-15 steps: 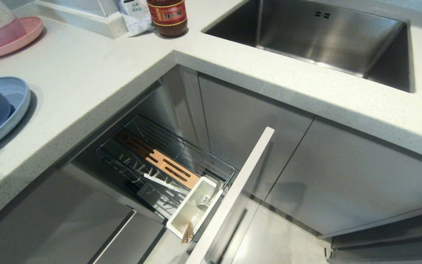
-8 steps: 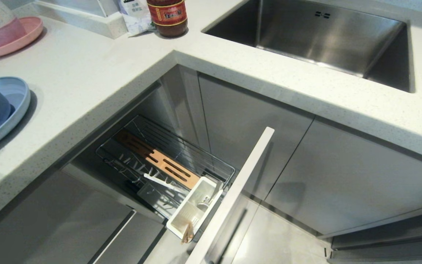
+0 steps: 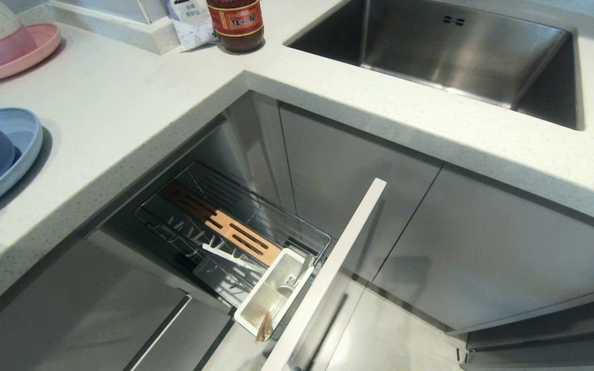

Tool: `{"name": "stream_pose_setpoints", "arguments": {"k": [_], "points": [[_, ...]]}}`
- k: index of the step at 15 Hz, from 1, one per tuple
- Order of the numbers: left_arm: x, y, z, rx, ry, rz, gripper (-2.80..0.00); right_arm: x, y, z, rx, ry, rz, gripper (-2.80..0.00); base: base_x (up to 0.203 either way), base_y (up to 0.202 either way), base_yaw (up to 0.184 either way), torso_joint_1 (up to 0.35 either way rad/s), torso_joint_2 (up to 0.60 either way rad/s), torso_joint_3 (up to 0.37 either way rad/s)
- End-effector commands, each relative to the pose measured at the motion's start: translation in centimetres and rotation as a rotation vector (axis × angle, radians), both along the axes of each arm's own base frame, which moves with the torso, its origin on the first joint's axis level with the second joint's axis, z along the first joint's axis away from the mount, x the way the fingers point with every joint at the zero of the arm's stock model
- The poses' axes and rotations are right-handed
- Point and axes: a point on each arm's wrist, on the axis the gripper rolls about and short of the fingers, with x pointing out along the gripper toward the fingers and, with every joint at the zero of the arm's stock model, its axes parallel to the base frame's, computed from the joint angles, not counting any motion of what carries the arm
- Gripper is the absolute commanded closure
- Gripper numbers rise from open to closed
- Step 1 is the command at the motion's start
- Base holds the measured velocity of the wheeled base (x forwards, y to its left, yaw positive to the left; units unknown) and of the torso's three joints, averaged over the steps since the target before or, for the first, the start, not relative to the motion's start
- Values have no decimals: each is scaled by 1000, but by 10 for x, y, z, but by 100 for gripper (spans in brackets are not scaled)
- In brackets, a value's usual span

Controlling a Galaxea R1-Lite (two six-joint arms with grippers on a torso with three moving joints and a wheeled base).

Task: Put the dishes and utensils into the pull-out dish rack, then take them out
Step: Take the chopsticks out of the cupboard

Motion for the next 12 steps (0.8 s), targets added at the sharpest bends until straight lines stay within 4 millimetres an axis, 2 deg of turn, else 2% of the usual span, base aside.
{"name": "stream_pose_setpoints", "arguments": {"k": [1,7,12], "points": [[-1,-1,1,6,-10,0,0,0,0,0,0,-2,1,0,0,0,0,0,0,0],[-1,-1,7,42,-54,7,0,0,0,0,0,-3,0,0,0,0,0,0,0,0],[-7,-7,61,142,-378,120,0,0,0,0,0,-2,0,0,0,0,0,0,0,0]]}}
